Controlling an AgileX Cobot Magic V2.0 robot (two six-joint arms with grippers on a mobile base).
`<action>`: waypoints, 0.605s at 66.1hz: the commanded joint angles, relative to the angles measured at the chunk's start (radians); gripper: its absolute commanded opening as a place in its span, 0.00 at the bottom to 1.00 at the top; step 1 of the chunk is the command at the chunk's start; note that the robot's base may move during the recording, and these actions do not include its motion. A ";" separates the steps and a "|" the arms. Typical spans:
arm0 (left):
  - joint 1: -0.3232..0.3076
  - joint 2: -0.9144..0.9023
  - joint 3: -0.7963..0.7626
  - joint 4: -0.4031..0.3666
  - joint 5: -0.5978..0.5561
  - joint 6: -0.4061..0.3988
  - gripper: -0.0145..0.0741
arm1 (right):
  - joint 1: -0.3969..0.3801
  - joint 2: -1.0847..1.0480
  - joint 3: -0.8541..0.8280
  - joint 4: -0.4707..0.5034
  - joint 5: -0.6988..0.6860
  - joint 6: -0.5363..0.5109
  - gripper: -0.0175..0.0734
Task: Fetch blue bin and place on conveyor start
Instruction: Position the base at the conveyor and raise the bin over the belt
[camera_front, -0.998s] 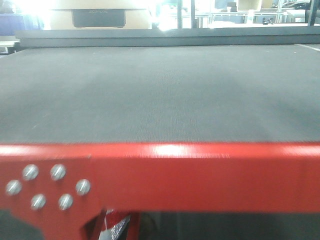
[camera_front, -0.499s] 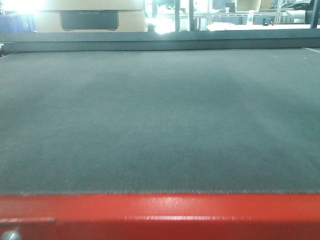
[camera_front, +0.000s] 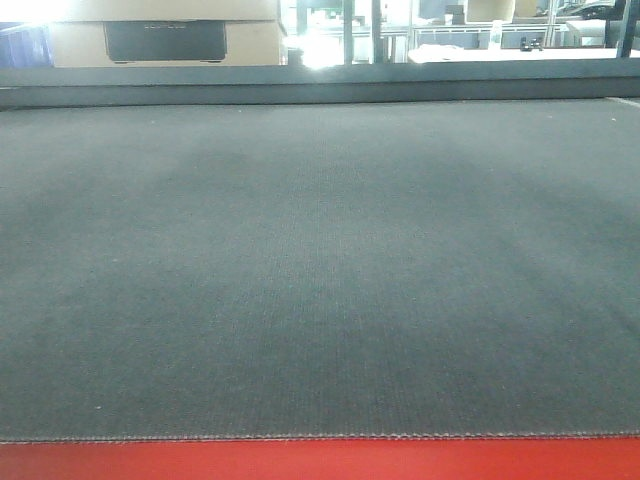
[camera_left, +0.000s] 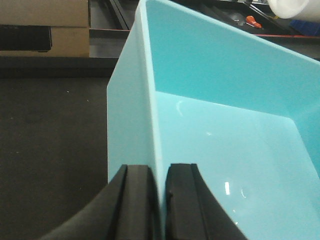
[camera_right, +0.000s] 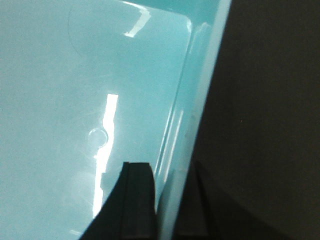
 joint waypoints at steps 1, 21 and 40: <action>0.002 -0.021 -0.011 -0.005 -0.066 -0.004 0.04 | -0.006 -0.009 -0.006 -0.037 -0.024 -0.030 0.02; 0.002 -0.021 -0.011 -0.005 -0.066 -0.004 0.04 | -0.006 -0.009 -0.006 -0.037 -0.024 -0.030 0.02; 0.002 -0.021 -0.011 -0.005 -0.066 -0.004 0.04 | -0.006 -0.009 -0.006 -0.037 -0.024 -0.030 0.02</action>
